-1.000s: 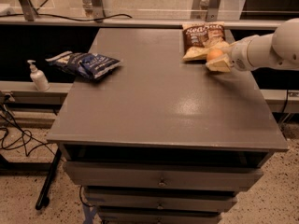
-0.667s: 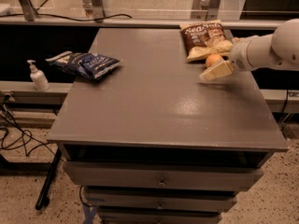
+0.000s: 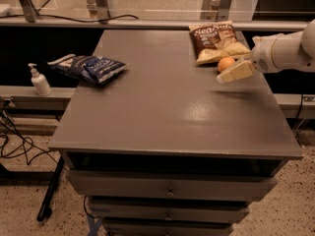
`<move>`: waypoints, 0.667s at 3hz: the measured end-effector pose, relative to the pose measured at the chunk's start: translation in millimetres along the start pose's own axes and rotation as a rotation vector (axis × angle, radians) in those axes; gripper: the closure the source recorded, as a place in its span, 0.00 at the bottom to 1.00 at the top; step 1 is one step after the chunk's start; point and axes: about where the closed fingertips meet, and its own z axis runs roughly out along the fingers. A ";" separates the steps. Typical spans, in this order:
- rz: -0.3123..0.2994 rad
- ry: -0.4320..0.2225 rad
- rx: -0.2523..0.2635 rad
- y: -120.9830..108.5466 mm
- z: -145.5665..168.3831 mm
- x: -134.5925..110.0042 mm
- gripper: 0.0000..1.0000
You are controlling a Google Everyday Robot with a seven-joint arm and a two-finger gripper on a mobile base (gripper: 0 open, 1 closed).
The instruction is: Move orange near brown chip bag
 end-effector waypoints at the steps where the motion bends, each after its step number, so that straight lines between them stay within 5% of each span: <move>1: -0.007 -0.039 -0.004 -5.1 -51.5 -16.5 0.00; 2: -0.021 -0.095 -0.040 -11.9 -105.4 -25.1 0.00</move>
Offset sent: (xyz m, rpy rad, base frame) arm -0.1160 -0.0691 0.1363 0.0935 -0.0793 0.1594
